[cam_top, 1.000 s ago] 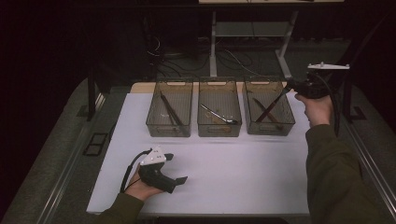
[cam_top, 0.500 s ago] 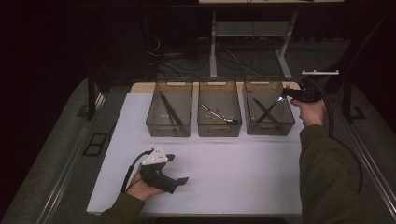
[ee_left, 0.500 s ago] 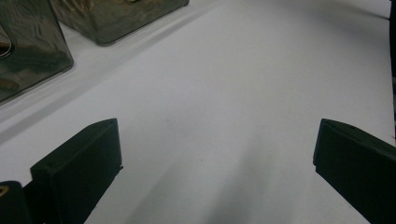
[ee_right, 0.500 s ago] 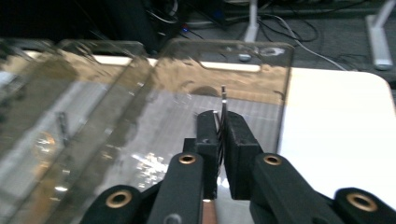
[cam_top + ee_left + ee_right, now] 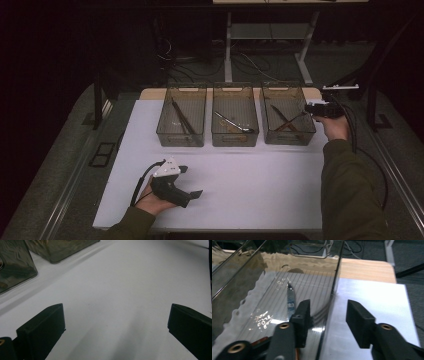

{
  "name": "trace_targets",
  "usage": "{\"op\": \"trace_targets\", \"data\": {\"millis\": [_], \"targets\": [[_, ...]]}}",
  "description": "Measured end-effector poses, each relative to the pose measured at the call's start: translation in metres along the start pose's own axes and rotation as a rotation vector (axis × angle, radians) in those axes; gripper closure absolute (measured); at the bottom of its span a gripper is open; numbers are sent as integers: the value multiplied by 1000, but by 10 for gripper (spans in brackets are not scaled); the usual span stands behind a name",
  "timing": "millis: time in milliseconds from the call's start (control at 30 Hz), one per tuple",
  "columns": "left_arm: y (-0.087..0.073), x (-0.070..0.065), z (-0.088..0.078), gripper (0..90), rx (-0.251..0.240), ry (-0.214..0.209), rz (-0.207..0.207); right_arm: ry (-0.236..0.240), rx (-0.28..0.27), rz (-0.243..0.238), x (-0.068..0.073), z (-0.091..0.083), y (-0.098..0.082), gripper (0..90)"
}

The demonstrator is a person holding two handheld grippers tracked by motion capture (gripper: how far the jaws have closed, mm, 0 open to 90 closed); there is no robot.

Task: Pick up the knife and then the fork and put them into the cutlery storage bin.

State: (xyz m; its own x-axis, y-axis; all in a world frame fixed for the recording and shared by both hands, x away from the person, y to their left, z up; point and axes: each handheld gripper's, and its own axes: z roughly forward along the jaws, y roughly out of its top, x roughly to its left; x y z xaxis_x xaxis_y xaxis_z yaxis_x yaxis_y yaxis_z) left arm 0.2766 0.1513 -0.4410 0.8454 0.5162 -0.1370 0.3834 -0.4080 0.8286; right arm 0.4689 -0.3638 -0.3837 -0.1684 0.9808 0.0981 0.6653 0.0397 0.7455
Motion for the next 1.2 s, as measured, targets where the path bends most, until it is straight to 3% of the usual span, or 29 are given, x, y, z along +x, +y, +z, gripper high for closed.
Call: {"op": "trace_targets", "data": {"millis": [167, 300, 633, 833, 1033, 1200], "targets": [[0, 0, 0, 0, 1, 0, 2, 13, -20, 2, -1, -6, 1, 415], [0, 0, -1, 0, 5, 1, 5, 54, -42, 9, 2, -14, -3, 379], [0, 1, -2, 0, -1, 10, 13, 179, -113, -114, 30, -46, -28, 269], [0, 0, -2, 0, -2, 17, 4, 222, -117, -182, 48, -58, -51, 203], [0, 2, -3, 0, -11, 20, -7, 292, -134, -228, 64, -72, -76, 180], [0, 2, -5, 0, -6, 17, 7, 345, -138, -252, 75, -83, -98, 179]]}}
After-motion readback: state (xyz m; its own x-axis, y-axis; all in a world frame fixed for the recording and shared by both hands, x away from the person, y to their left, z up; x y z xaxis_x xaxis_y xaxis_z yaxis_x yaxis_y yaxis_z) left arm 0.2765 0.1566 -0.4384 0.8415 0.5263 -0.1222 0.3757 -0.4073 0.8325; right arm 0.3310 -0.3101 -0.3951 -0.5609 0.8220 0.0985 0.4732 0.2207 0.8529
